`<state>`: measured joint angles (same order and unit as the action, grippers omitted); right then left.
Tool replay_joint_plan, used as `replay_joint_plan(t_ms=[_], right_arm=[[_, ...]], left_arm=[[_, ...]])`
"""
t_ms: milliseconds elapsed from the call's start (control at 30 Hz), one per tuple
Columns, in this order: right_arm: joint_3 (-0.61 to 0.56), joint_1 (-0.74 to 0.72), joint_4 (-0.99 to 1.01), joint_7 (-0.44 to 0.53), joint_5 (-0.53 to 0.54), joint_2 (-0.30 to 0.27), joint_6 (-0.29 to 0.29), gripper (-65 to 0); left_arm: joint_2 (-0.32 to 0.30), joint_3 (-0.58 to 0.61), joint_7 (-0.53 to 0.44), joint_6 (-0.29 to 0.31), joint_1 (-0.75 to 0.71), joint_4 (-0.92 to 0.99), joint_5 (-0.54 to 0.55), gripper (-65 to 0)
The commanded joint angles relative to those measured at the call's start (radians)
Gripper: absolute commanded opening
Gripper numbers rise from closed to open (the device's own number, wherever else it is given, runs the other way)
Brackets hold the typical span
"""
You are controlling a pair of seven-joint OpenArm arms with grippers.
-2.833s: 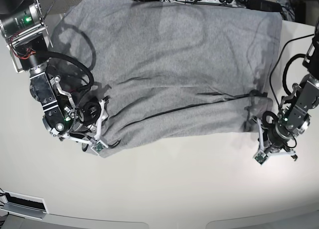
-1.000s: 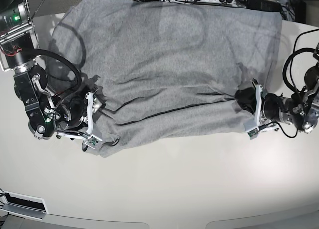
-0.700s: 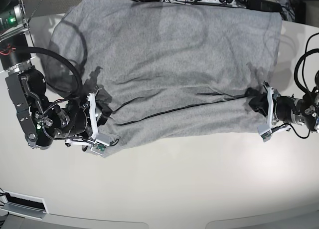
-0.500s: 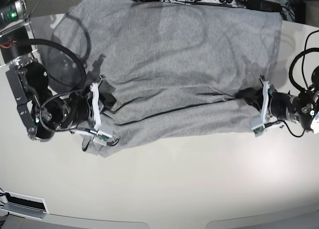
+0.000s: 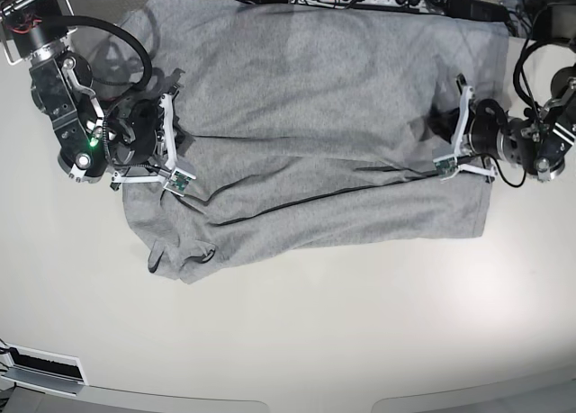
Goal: Layout the t-shirt on the table in an organized manner, then fold the t-shirt properly
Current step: 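Release the hem and regrasp the shirt body with both grippers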
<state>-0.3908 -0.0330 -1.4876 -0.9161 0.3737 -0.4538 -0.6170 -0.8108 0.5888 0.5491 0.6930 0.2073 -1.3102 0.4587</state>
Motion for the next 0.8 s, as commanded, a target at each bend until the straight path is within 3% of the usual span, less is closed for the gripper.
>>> replay_joint_plan(t_ms=[0,200,400,600,767], right_arm=[[0.007,-0.011,-0.015,0.010,-0.006,-0.012,0.001,-65.0],[0.007,-0.008,-0.015,0.027,-0.013,-0.012,0.023,-65.0],[0.007,-0.008,-0.015,0.074,-0.079,-0.012,0.163,-65.0],[0.007,-0.009,-0.015,0.172,-0.172,-0.011,0.200,-65.0],[0.007,-0.012,-0.010,0.222,-0.250,-0.011,0.284,-65.0]], left_arm=[[-0.014,-0.010,-0.027,0.005,0.011,0.000,-0.005,-65.0],[0.052,-0.010,-0.034,0.005,0.009,0.074,-0.044,-65.0],[0.122,-0.010,-0.132,-0.116,0.010,0.172,-0.180,-65.0],[0.183,-0.010,-0.195,-0.254,0.018,0.235,-0.294,-65.0],[0.195,-0.010,-0.206,-0.285,0.061,0.273,-0.316,-65.0]])
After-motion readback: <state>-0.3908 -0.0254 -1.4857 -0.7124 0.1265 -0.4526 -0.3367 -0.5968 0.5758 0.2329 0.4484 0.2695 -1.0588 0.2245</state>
